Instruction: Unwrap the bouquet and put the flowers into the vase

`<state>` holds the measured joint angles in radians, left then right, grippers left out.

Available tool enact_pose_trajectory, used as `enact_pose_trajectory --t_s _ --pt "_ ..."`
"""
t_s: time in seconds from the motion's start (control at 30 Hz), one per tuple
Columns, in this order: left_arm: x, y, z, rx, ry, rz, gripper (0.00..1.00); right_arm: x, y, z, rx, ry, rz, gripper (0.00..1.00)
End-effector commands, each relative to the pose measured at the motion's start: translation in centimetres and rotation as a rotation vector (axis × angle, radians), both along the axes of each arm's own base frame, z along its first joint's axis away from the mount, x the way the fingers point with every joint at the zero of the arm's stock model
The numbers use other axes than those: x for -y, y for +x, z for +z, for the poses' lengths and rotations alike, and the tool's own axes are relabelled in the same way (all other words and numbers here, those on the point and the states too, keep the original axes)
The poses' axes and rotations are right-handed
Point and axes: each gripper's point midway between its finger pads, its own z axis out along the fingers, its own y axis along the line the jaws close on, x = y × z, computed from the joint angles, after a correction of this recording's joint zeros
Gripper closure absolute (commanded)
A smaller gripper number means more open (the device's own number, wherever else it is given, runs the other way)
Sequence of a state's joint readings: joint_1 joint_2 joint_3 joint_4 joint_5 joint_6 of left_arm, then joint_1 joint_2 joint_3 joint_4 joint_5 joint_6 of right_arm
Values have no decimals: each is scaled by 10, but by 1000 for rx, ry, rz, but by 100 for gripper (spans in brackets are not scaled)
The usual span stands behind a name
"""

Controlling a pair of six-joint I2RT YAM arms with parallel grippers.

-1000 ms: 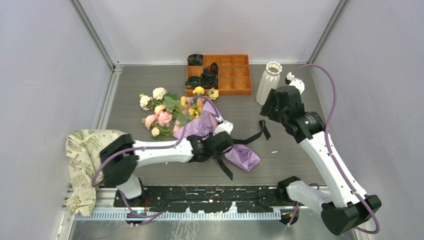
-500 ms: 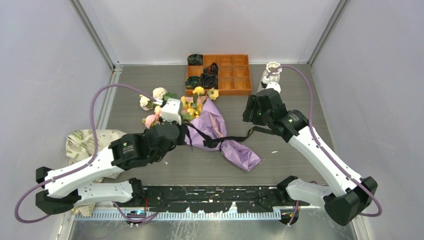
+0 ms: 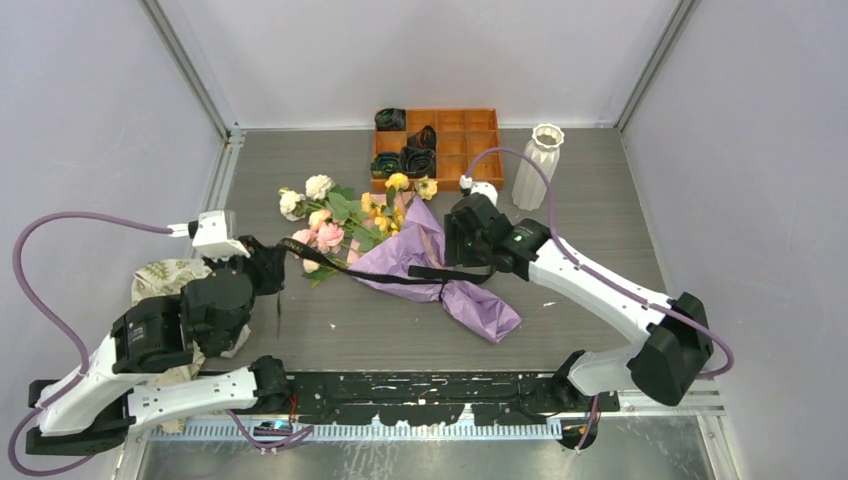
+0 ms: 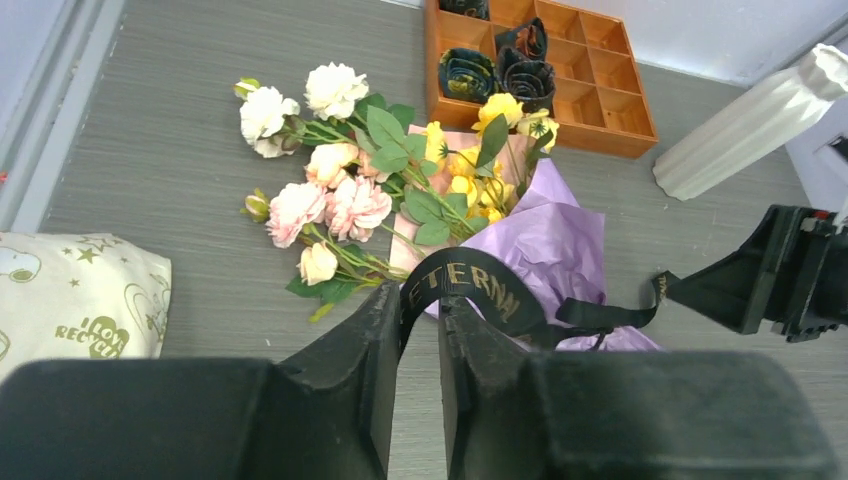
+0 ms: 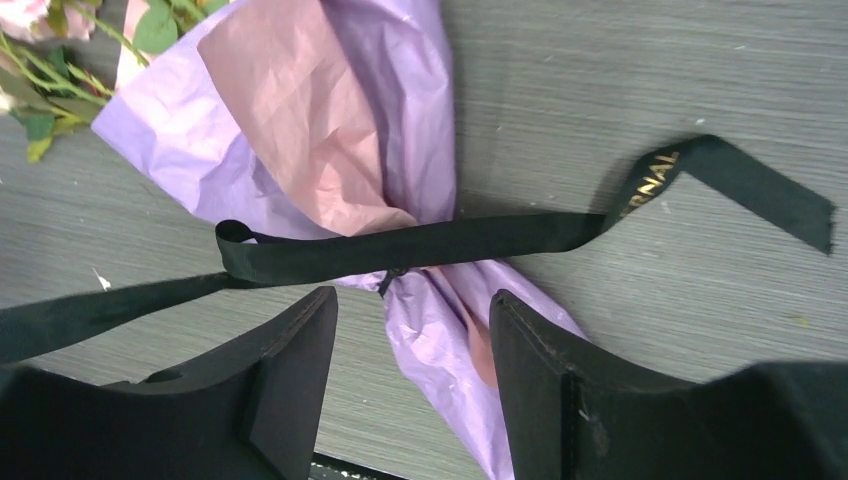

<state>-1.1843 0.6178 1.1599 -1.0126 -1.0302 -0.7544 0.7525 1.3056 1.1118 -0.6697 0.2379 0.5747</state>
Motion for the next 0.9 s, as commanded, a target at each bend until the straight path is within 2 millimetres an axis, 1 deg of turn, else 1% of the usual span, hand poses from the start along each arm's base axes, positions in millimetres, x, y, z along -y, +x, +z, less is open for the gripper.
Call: enact_pose_trajectory --t_s 0.0,0.13,0.33,0.47,0.57,0.67,0.8,0.87 --pt "-5 3 -9 -4 18 57 76 -24 0 -13 -10 21 32 37" --pt "6 4 -15 -22 23 31 72 -33 1 -29 -38 -23 58 37" --pt "21 5 -15 -34 39 -17 69 -37 3 -54 -85 -71 69 38" --pt "35 8 -22 -39 33 -48 66 -37 5 -68 -105 -102 70 38" --pt "57 11 -33 -51 28 -92 62 -39 10 -73 -105 -128 74 38" --pt "88 15 -45 -71 29 -154 60 -35 21 -75 -89 -189 50 38" --pt "126 20 -64 -129 73 -222 60 -12 34 -67 -37 -306 -28 38" --pt "144 21 -73 -151 87 -255 60 -1 39 -62 -13 -338 -59 38"
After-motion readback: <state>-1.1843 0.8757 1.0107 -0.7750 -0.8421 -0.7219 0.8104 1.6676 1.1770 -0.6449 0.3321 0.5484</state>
